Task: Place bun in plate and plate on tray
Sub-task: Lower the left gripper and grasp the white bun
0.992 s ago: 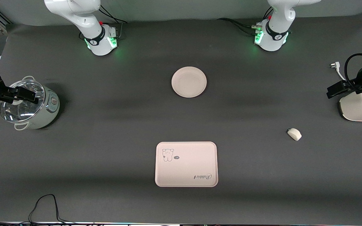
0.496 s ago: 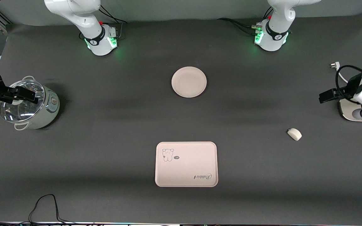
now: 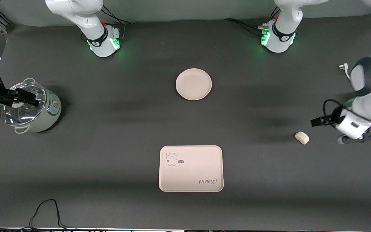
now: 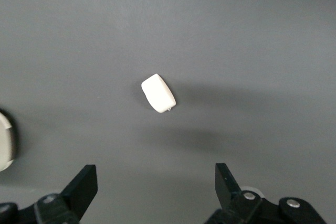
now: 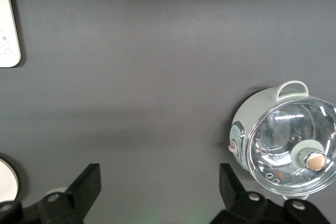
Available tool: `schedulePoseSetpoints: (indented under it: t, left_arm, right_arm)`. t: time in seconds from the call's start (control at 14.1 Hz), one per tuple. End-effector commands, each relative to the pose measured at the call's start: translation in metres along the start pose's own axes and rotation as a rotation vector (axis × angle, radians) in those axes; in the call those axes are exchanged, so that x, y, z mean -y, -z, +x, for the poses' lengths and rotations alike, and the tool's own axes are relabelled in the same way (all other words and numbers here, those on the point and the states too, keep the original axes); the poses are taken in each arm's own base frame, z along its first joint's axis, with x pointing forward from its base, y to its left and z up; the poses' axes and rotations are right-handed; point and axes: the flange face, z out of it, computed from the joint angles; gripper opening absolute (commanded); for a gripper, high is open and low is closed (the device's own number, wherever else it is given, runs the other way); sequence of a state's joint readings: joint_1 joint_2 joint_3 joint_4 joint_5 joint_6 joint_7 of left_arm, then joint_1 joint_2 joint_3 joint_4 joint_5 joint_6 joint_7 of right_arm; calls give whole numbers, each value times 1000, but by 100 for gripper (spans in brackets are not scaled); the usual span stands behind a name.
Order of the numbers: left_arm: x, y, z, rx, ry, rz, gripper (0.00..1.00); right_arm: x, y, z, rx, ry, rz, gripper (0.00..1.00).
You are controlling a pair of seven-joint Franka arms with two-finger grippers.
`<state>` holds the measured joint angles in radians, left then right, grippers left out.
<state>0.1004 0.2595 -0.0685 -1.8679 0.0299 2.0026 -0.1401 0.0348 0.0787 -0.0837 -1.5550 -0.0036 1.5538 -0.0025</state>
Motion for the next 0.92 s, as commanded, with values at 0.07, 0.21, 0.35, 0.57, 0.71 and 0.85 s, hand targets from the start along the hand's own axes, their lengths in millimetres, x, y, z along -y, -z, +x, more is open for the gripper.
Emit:
schedulePoseSetpoints:
  t: [0.07,0.21,0.35,0.57,0.71,0.85]
  left_arm:
    - [9,-75,26,15,24,-16,100]
    - [7,-107,33,18,57,-22,100]
    - [4,-139,38,25,83,-25,100]
    - [4,-151,40,24,76,-26,100]
    - [4,-156,40,29,77,-27,99]
    - [6,-160,41,23,76,-30,83]
  right_arm:
    - [-1,1,-3,-6,20,-22,100]
    - [0,1,-3,-6,23,-22,100]
    - [1,1,-3,-6,22,-14,100]
    - [0,1,-3,-6,22,-13,100]
    - [0,0,-3,-5,22,-13,100]
    - [0,0,-2,-5,22,-11,100]
